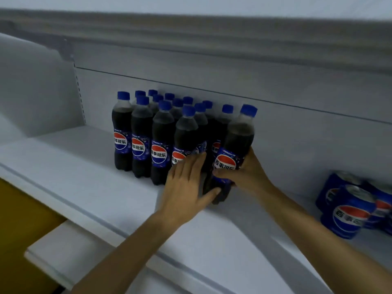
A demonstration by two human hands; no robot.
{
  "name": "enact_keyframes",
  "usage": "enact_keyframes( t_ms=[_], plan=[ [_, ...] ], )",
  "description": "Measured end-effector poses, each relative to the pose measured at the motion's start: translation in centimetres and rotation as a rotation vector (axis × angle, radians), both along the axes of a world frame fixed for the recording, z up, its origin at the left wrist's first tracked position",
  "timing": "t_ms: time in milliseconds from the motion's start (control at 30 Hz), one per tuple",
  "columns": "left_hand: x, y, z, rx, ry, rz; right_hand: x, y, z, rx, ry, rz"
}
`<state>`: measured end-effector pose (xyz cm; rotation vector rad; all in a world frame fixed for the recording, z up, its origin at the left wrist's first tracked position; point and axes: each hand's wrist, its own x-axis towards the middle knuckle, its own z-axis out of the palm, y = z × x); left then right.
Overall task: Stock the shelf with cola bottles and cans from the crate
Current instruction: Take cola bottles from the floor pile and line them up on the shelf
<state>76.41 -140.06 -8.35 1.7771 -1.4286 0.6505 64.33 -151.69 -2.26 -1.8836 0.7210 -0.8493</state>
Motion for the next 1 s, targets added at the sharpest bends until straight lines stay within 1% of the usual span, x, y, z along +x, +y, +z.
enact_keyframes(
  t_ms=[67,133,200,300,333,400,467,500,600,667,800,900,1000],
  plan=[
    [2.6,-0.5,0.0,-0.041,-0.243,0.046,1.6,-1.5,-0.8,-0.035,0.037,-0.045],
    [4.2,-1.1,-0.3,-0.04,-0.422,0.027,3.0,-2.5,-1.2,-0.055,0.07,-0.079],
    [5.4,-1.7,-0.5,-0.036,-0.517,-0.009,4.2,-3.4,-1.5,-0.098,0.114,-0.102],
    [5.7,-2.5,-1.2,-0.046,-0.59,-0.069,5.4,-4.2,-2.1,-0.154,0.149,-0.15],
    [5.4,-2.8,-1.6,-0.058,-0.587,-0.116,5.7,-4.3,-2.3,-0.16,0.134,-0.174],
    [4.5,-3.2,-2.4,-0.059,-0.486,-0.242,6.1,-4.1,-2.5,-0.156,0.082,-0.197],
    [3.8,-3.6,-3.1,-0.009,-0.37,-0.32,6.3,-3.8,-2.8,-0.139,0.044,-0.193],
    [3.6,-3.9,-3.4,0.018,-0.357,-0.331,6.3,-3.7,-3.0,-0.134,0.036,-0.199],
    [3.4,-4.6,-4.0,0.079,-0.419,-0.303,6.1,-3.2,-3.7,-0.138,0.018,-0.23],
    [3.3,-5.0,-4.3,0.079,-0.44,-0.285,5.9,-3.2,-3.9,-0.134,0.034,-0.246],
    [3.6,-5.1,-4.5,0.08,-0.423,-0.306,6.0,-2.7,-3.9,-0.129,0.071,-0.284],
    [3.8,-5.0,-4.3,0.148,-0.412,-0.317,6.5,-1.7,-3.8,-0.108,0.082,-0.354],
    [3.8,-4.8,-4.1,0.218,-0.359,-0.359,6.6,0.0,-3.3,-0.066,0.137,-0.396]
  ],
)
